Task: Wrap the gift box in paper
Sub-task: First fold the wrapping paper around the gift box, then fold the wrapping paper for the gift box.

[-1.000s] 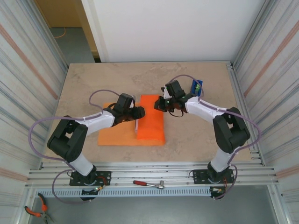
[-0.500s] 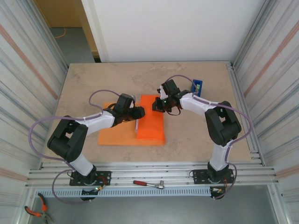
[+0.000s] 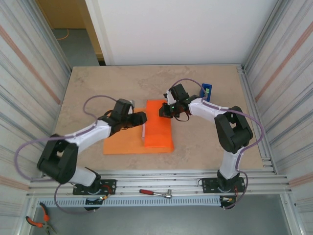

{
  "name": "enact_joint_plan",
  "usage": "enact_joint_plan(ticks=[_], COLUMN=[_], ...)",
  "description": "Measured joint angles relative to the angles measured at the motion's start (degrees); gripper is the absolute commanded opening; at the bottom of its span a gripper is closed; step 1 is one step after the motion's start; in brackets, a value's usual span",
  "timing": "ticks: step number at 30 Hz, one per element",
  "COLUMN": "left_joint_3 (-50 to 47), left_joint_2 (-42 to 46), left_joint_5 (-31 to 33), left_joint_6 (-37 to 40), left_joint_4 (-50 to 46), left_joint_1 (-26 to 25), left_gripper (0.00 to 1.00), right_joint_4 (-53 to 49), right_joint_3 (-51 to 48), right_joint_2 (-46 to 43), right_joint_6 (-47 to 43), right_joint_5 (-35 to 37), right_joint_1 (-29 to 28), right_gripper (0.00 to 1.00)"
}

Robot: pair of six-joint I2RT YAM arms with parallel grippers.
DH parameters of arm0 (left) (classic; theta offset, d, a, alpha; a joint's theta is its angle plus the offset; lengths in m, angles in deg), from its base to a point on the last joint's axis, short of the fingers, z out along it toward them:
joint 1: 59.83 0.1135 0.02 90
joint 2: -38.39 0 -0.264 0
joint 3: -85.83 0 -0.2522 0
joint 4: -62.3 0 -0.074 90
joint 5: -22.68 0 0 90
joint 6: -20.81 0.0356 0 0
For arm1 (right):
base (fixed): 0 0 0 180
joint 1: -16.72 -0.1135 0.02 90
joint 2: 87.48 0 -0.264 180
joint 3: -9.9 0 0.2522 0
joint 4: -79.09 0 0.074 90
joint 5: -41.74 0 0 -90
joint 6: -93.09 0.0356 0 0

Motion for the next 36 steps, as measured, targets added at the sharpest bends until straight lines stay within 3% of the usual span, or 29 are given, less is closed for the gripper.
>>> enact_joint_plan(ticks=[7,13,22,36], left_joint_3=[-11.9,-17.8,-20.6,-20.4], left_joint_2=[16.8,22.8,22.5,16.1], left_joint_5=[3.0,6.6,10.7,6.2], left_joint_6=[-3.8,-5.7,-6.2,-3.3], left_joint_4=[-5.7,-13.4,-16.0,-7.3], left_joint_1=[10.3,15.5,16.8,16.4], left_gripper=[0.76,0.82,0.84,0.82], right_joint_4=[1.4,1.9,2.0,2.4], right_joint_3=[-1.0,-1.4,-1.4,-1.7], right_joint_2=[-0.3,-0.4,-0.4,-0.6], right_joint_6=[-0.6,-0.6,-0.6,-0.6], right_joint_5=[-0.2,-0.4,-0.4,-0.3], right_joint_1=[0.1,0.1,0.1,0.1], right_gripper=[0.0,0.0,0.0,0.0])
